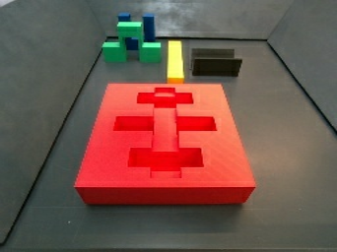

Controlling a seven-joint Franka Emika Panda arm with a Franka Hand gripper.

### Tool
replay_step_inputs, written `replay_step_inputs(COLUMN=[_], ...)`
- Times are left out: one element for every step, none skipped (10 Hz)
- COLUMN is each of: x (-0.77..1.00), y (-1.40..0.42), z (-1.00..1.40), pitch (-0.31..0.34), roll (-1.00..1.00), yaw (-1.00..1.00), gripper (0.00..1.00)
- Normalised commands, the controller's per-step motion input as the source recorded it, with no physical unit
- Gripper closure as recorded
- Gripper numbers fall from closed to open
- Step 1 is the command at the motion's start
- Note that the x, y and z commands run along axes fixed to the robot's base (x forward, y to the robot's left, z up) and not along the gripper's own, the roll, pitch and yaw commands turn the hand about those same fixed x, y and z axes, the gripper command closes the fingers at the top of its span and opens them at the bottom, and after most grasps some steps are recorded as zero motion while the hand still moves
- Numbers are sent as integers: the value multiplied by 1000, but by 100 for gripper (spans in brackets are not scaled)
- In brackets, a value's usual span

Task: Pick up the purple object. Move up. Place the purple object on the fixture. Regrasp the purple object. Move to above the board. Insert the purple object.
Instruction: Move to above the board, then insert the purple object.

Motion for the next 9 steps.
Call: replay_step_inputs(x=[-96, -81, -61, -39, 0, 111, 129, 97, 303], y=[-26, 12, 6, 2, -46, -214, -437, -471, -426], z=[2, 3, 1, -4, -106, -289, -357, -320, -386], pitch=[-29, -36, -37, -27, -73, -117, -151, -166, -130], roll=[-837, -626, -375, -248, -136, -277, -300, -319, -291], yaw=[-16, -13, -7, -8, 17, 57, 83, 46, 160], gripper=[100, 100, 100, 100, 100, 100, 100, 100, 100])
